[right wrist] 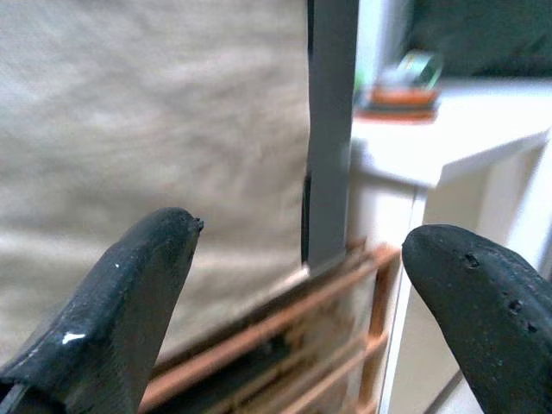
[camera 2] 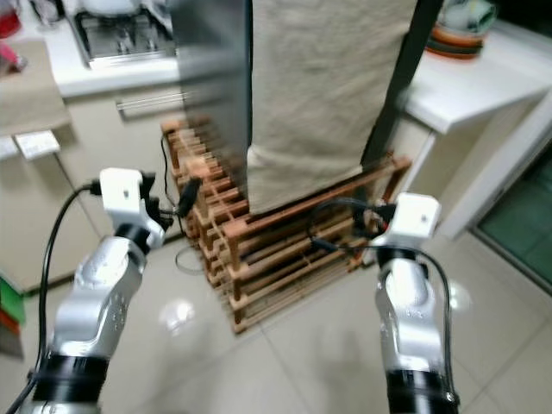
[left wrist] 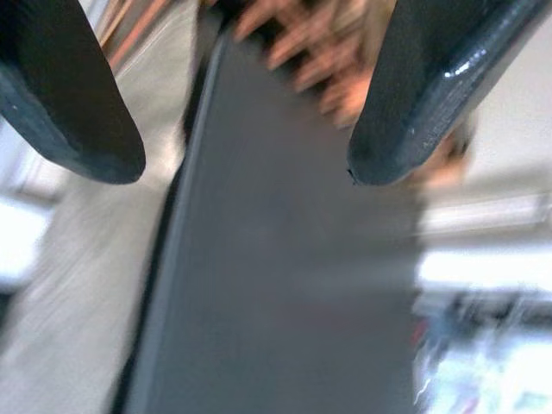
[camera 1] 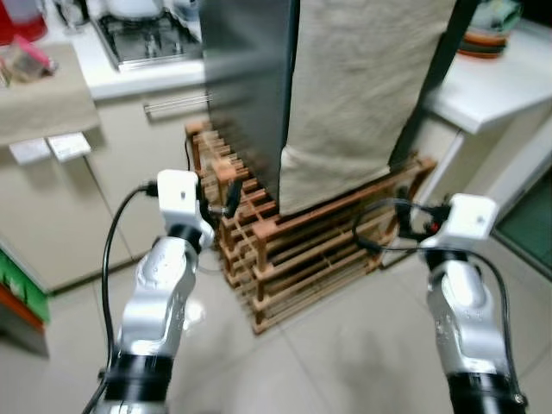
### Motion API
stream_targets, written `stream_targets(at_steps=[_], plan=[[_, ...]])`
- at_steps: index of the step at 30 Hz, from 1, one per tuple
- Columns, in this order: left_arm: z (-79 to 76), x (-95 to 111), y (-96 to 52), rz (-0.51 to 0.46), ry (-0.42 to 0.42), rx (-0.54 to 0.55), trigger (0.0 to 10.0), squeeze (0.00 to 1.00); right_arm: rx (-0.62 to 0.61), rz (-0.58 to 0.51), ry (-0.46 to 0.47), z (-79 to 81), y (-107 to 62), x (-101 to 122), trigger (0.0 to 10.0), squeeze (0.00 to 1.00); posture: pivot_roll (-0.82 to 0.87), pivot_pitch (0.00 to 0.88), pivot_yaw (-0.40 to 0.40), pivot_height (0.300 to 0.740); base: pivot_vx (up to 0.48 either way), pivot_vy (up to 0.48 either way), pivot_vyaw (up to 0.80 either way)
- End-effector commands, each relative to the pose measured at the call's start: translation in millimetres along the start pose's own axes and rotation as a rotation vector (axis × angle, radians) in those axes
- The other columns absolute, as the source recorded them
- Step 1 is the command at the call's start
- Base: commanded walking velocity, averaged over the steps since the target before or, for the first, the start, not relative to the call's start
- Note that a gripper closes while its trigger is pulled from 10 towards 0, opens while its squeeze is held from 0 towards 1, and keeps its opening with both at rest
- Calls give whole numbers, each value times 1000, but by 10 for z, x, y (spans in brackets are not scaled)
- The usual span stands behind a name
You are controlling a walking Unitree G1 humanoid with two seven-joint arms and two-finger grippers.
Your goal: Restocking fridge
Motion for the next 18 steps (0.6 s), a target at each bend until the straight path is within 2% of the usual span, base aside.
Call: stream_targets(at_steps=[1, 3, 7, 8, 9, 11, 12, 13, 15, 16, 18], plan=[[-215, 88, 73, -10, 10, -88, 10000, 0, -5, -18, 7, 21, 15, 52, 10000, 0, -108, 0, -8, 740, 0, 480, -800], [-263, 85, 119, -10, 17, -110, 10000, 0, -27, -17, 16, -37, 18, 77, 10000, 0, -130, 0, -12, 740, 0, 0, -800], [-206, -72, 141, 40, -9, -87, 10000, 0, 11, -11, -22, -9, -7, 80, 10000, 0, -154, 0, -12, 740, 0, 0, -784], [-138, -90, 149, 42, -121, -30, 10000, 0, 16, 1, -46, -24, -3, 67, 10000, 0, -142, 0, -28, 740, 0, 0, -781], [-108, -61, 163, 30, -183, -1, 10000, 0, 23, 8, -59, -29, 8, 66, 10000, 0, -134, 0, -36, 740, 0, 0, -781], [-78, -9, 184, 11, -239, 29, 10000, 0, 36, 17, -68, -23, 30, 58, 10000, 0, -112, 0, -56, 740, 0, 0, -788], [-76, -5, 204, 15, -199, 39, 10000, 0, 54, 33, -63, 9, 72, 11, 10000, 0, -95, 0, -69, 740, 0, 0, -788], [-76, -5, 204, 15, -199, 39, 10000, 0, 54, 33, -63, 9, 72, 11, 10000, 0, -95, 0, -69, 740, 0, 0, -788], [7, 3, 207, 18, -155, 82, 10000, 0, 80, 40, -15, 119, 128, -8, 10000, 0, -77, 0, -79, 740, 0, 0, -663], [40, 29, 199, 8, -165, 94, 10000, 0, 104, 35, -6, 196, 144, 16, 10000, 0, -75, 0, -78, 740, 0, 0, 0], [53, 62, 145, -10, -128, 80, 10000, 0, 177, 7, -23, 399, 151, 80, 10000, 0, -71, 0, -72, 740, 0, 0, 0]])
Point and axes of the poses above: a point about 5 cm out from each wrist's last joint towards the gripper, its own y axis pointing out of the wrist towards the gripper, its own x axis along the axis of the wrist's last joint, z = x × y, the point moved 6 cm from there along y, pointing out of the wrist towards the gripper, and after that the axes turned 7 degrees about y, right-handed, at the moved point
